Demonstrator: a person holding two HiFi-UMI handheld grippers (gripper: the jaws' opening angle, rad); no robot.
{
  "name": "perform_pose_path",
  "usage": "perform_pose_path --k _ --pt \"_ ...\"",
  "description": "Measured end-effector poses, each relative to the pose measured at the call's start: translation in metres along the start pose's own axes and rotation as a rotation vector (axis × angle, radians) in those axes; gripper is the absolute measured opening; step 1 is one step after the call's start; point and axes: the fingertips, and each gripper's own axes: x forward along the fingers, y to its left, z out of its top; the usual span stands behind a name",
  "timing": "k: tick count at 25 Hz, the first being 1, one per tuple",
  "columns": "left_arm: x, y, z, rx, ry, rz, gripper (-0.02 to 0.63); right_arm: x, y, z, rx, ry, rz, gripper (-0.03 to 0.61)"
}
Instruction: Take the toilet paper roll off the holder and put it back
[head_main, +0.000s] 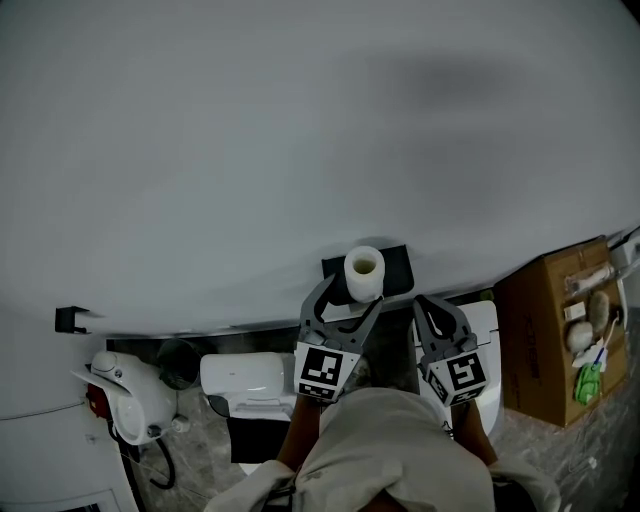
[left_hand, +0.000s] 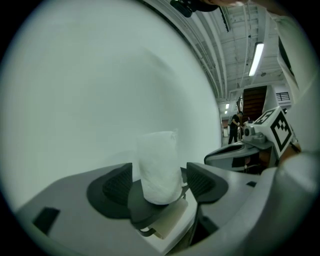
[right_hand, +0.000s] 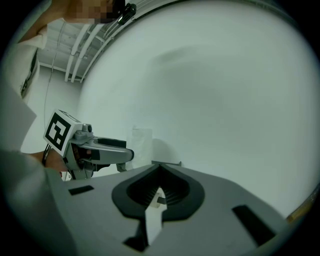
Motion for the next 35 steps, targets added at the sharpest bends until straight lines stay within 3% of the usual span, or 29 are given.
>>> perform_pose_path --k 17,20,35 --pt "0.02 0.003 -0.002 0.061 0.031 -0.024 0.333 -0.003 -0.007 -0.004 0.018 0.005 -0.054 -0.005" --pt "0.019 0.004 -0.003 0.076 0.033 -0.019 0.3 -0.005 -0.006 -0.005 0.02 0.005 -0.058 -0.005" --pt "0.019 0.006 -0.002 0.082 0.025 -0.018 0.288 -0.013 -0.003 -0.005 0.014 0.008 -0.072 -0.003"
